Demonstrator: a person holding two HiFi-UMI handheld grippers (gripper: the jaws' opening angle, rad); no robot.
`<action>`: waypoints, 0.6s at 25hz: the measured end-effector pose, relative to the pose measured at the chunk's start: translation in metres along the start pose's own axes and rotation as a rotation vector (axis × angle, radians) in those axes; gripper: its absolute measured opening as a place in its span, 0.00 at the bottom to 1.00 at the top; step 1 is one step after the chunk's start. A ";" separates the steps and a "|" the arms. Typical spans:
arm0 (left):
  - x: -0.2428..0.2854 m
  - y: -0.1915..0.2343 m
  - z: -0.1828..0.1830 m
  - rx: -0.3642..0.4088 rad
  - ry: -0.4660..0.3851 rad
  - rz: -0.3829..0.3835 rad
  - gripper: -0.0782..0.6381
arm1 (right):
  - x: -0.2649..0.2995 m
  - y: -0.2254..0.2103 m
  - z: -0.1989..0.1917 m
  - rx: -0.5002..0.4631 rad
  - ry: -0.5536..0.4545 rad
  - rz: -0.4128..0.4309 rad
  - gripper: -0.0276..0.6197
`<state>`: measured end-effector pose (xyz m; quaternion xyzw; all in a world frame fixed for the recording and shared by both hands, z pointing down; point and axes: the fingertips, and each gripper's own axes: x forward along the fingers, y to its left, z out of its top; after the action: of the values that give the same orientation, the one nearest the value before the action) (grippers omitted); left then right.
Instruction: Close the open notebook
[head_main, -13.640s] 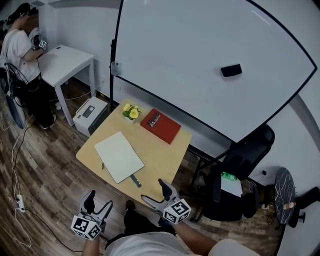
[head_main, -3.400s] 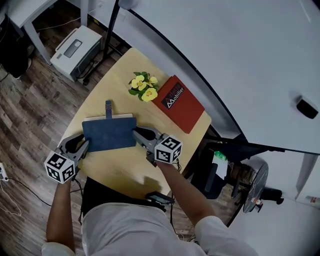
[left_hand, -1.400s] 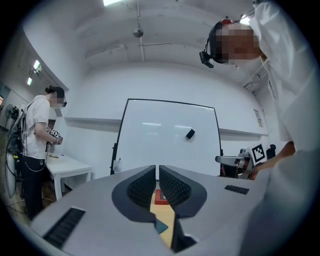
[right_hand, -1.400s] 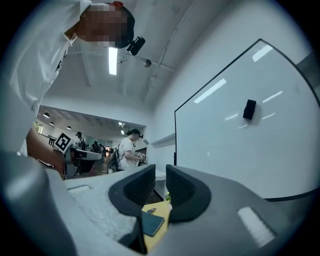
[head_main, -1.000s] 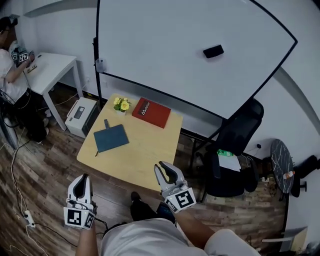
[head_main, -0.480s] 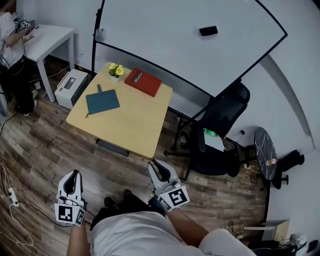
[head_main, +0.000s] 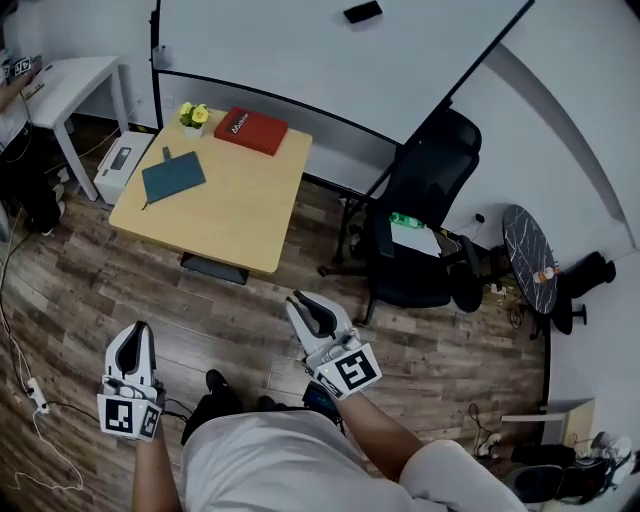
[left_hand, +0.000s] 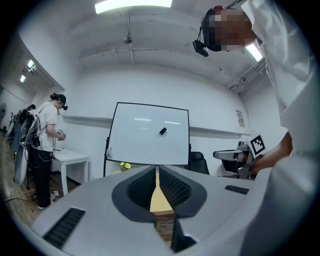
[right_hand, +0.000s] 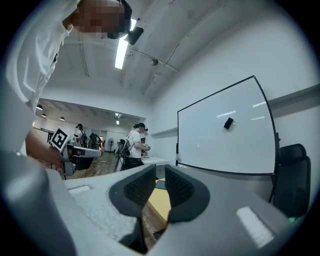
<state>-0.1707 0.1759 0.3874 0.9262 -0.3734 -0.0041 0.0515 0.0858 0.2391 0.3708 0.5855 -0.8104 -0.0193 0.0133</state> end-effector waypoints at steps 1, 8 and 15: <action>0.000 -0.014 -0.003 -0.002 0.010 -0.011 0.15 | -0.016 -0.004 -0.003 0.013 0.006 -0.005 0.13; -0.011 -0.117 -0.018 0.003 0.054 -0.079 0.15 | -0.117 -0.028 -0.032 0.061 0.049 -0.022 0.08; -0.060 -0.143 -0.037 -0.015 0.088 -0.015 0.15 | -0.153 -0.014 -0.044 0.037 0.005 -0.050 0.08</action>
<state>-0.1136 0.3228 0.4078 0.9279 -0.3638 0.0336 0.0749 0.1489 0.3797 0.4147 0.6056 -0.7957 -0.0031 0.0041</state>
